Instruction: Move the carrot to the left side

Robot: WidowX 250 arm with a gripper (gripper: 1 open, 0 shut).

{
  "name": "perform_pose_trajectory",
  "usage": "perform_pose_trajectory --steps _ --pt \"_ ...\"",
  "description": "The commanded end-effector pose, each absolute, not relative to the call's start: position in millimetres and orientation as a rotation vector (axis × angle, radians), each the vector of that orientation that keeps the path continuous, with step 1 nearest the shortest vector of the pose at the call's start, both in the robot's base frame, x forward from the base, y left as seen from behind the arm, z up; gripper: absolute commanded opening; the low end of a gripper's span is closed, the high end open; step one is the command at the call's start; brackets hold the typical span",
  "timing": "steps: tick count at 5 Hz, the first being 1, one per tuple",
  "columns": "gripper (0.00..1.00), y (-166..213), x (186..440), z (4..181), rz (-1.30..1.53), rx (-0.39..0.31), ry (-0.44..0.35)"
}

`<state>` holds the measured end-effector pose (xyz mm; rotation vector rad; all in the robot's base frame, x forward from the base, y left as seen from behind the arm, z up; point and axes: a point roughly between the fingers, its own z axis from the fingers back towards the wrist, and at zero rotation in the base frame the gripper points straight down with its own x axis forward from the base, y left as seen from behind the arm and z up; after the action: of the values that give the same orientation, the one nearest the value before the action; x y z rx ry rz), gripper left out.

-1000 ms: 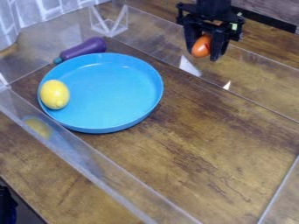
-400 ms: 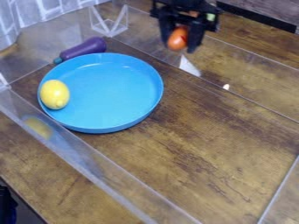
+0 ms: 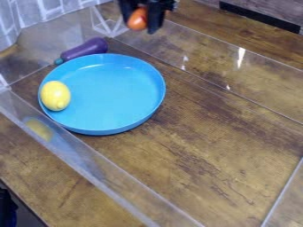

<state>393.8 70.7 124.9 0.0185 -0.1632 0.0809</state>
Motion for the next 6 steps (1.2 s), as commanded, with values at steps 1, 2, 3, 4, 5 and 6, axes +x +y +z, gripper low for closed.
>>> perform_pose_trajectory --steps 1,2,3,4,5,6 --pt "0.0 87 382 150.7 0.094 0.061 -0.232" --pt "0.0 88 378 135.4 0.076 0.071 -0.21" --pt "0.0 98 359 136.4 0.098 0.083 -0.189" --pt "0.0 103 340 144.1 0.107 0.089 -0.187" --pt "0.0 119 333 133.3 0.096 0.102 -0.164" --pt "0.0 140 326 118.3 0.112 0.113 -0.133"
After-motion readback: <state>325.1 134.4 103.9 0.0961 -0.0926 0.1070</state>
